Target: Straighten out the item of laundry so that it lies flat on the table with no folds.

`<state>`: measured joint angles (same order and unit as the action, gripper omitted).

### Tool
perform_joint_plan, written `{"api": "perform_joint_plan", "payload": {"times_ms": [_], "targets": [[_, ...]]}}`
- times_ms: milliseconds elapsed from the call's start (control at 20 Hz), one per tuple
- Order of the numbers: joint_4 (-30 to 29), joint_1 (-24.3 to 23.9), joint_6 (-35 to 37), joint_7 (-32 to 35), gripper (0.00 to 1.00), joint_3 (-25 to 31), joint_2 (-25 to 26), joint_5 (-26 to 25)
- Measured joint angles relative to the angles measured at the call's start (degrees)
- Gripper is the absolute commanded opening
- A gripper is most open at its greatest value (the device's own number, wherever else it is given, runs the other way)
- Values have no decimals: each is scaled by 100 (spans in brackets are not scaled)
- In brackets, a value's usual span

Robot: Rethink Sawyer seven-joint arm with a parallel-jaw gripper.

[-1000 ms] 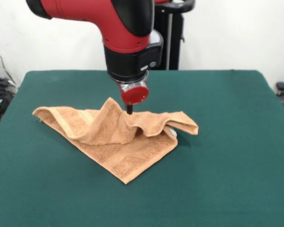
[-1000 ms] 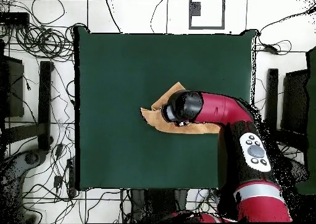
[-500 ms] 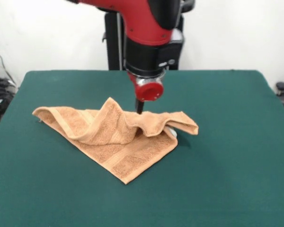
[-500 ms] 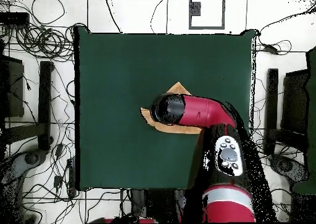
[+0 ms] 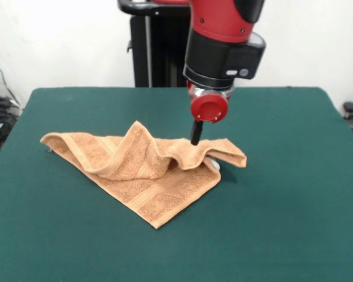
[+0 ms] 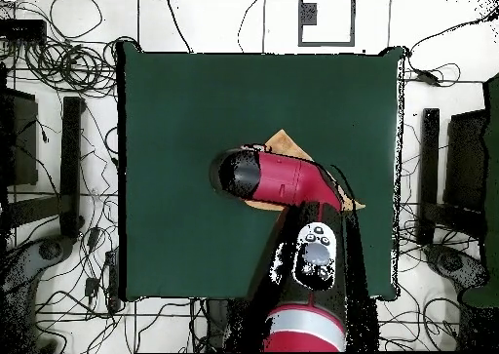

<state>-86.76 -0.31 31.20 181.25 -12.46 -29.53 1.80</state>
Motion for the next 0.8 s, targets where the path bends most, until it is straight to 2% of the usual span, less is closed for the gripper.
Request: {"api": "perform_joint_plan", "payload": {"times_ms": [800], "targets": [[-178, -34, -305, 32, 0, -409, 12, 740]]}}
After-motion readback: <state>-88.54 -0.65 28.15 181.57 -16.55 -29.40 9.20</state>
